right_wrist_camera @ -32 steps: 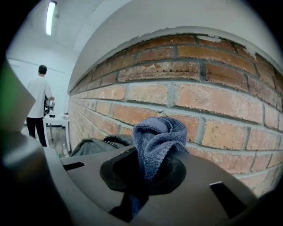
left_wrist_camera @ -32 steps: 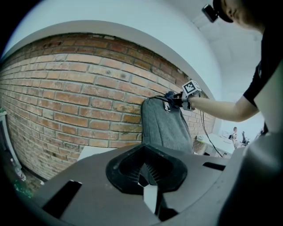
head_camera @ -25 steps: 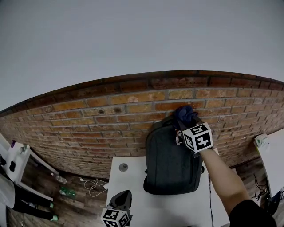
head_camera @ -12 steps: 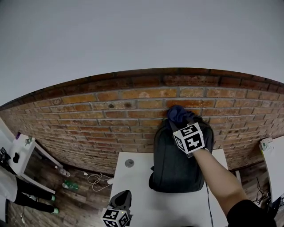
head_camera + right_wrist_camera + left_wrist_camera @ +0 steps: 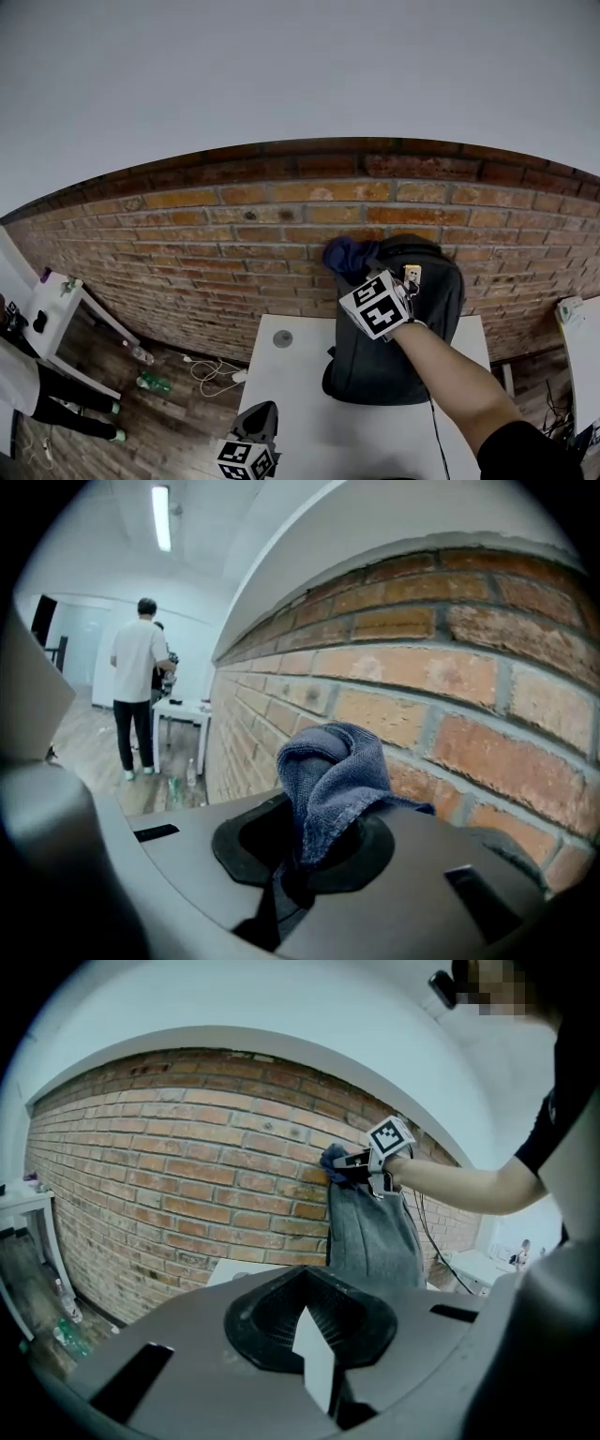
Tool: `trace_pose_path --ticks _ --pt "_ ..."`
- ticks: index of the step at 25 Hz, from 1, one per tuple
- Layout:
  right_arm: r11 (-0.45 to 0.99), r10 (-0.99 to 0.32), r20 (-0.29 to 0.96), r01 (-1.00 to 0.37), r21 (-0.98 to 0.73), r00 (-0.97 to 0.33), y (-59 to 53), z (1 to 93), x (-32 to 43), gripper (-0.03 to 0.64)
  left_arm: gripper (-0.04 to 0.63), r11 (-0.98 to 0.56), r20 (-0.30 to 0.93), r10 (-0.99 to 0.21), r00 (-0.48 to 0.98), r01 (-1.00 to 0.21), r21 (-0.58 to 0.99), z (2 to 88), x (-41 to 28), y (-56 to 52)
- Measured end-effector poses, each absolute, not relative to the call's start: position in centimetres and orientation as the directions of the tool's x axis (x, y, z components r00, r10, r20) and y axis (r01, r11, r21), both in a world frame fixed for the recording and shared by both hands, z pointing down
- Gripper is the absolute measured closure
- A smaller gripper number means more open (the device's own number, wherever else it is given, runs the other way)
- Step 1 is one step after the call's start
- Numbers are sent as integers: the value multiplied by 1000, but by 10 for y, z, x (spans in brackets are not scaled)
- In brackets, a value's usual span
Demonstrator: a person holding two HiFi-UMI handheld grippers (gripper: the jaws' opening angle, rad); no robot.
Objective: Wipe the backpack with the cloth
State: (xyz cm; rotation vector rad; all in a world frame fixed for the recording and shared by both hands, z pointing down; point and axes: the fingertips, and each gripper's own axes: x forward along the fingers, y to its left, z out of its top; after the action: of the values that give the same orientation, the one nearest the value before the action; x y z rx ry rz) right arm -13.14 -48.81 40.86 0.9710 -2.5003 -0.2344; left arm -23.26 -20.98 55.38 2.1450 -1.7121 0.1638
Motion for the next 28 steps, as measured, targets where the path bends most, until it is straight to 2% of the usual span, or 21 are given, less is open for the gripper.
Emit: trace_pose_path --ticks 10,21,28 --pt "709 -705 319 -626 325 -633 -499 396 -107 578 604 -190 325 -910 259 -955 229 553 -227 -211" --pt "602 -790 304 -769 217 -533 -532 374 -6 578 604 -247 327 -893 309 -944 218 550 -206 -223" --pt "543 -830 292 -806 233 -475 -537 370 37 578 604 -288 330 -880 342 -936 202 542 -190 -231"
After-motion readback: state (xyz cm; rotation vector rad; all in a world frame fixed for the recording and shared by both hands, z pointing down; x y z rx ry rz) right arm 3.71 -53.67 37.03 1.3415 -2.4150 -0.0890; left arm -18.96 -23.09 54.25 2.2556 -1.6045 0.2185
